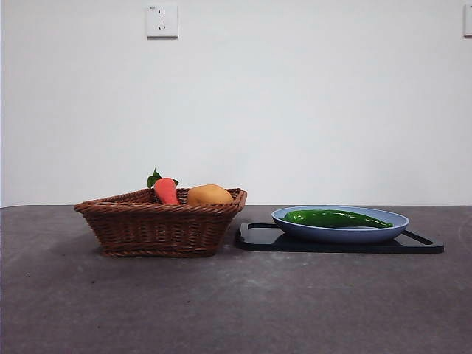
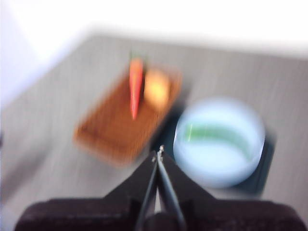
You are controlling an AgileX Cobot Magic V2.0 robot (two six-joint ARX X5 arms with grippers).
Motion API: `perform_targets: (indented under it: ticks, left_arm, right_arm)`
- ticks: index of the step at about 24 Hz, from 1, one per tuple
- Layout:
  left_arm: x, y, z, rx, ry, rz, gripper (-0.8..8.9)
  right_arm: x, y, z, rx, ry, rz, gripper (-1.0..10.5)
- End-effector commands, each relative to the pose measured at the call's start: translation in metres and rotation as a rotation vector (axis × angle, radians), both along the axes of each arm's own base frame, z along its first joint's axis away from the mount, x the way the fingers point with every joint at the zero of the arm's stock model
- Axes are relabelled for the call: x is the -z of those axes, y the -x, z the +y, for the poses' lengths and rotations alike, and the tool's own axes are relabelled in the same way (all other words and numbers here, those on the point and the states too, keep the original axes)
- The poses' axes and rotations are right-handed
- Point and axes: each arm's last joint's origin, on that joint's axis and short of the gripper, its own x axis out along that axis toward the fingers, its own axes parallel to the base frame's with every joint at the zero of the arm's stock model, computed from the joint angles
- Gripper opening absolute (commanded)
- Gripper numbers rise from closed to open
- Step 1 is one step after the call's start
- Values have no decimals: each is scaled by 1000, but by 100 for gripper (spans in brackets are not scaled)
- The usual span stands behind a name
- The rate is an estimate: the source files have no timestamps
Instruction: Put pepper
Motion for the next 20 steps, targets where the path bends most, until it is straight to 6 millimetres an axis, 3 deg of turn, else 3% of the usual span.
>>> perform_targets:
  ticks: [1,6,15,20]
  left_arm:
    - [2,-1,0,-5,6,-3,8]
    - [2,-1,0,-5,6,-3,8]
    - [2,-1,0,-5,6,-3,8]
    - [2,-1,0,-5,6,-3,8]
  right_arm:
    - [21,3,-5,51,-42,-100,11]
    - [100,9,-14,242,-40,-307,11]
    - [189,13,-18,383,-71,-364,11]
    - [222,13,-19,388,-68,-346,11]
